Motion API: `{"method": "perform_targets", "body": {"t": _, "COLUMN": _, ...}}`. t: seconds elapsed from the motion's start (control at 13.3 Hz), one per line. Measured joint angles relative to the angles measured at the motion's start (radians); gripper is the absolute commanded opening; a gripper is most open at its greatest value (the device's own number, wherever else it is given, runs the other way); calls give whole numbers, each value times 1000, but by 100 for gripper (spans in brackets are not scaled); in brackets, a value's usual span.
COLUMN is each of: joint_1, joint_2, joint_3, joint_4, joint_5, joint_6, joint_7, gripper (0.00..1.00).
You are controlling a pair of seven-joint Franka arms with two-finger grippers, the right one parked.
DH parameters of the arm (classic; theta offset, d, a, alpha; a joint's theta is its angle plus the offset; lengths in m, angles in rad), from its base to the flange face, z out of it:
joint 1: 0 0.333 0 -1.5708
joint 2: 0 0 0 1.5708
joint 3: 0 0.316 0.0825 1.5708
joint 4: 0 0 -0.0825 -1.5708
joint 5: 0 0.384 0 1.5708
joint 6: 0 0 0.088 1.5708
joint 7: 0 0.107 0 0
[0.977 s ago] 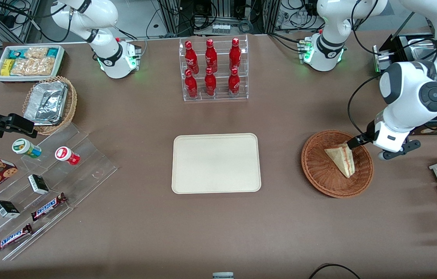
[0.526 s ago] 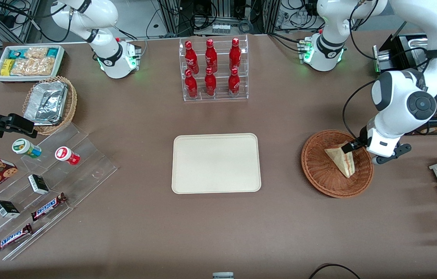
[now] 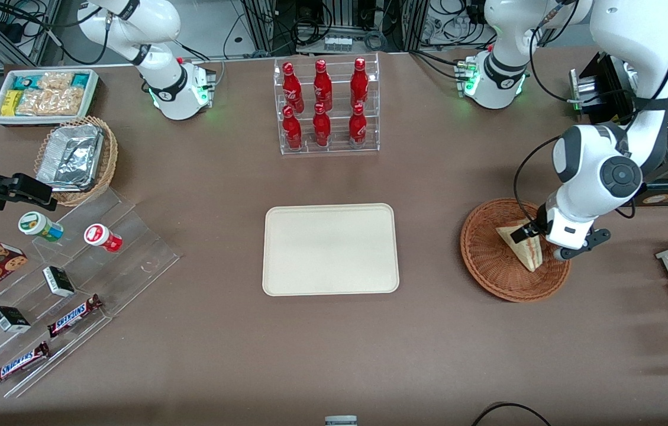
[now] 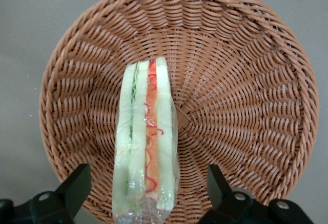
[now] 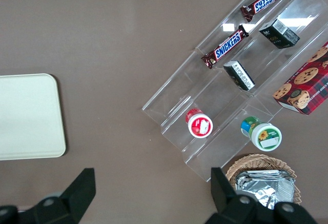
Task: Place sandwich from basket to tray
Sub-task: 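Lower the left gripper and close it on the sandwich's upright edge, then lift the sandwich and carry it with the left gripper over the cream tray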
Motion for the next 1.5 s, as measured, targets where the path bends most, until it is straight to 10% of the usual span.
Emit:
{"method": "perform_targets", "body": {"t": 0.3, "joint_1": 0, "joint_2": 25, "joint_3": 0, "joint_4": -1, "joint_5": 0, "joint_6": 4, "joint_7": -7, "gripper": 90}}
{"method": "perform_targets", "body": {"t": 0.68, "joint_1": 0, "joint_2": 59, "joint_3": 0, "joint_4": -5, "joint_5": 0, "joint_6": 17, "joint_7": -9, "gripper": 0}}
{"method": "perform_targets", "body": {"t": 1.5, "joint_1": -86, "joint_2": -30, "joint_3": -5, "joint_4": 62, "joint_5": 70, "joint_6": -197, "joint_7": -7, "gripper": 0}}
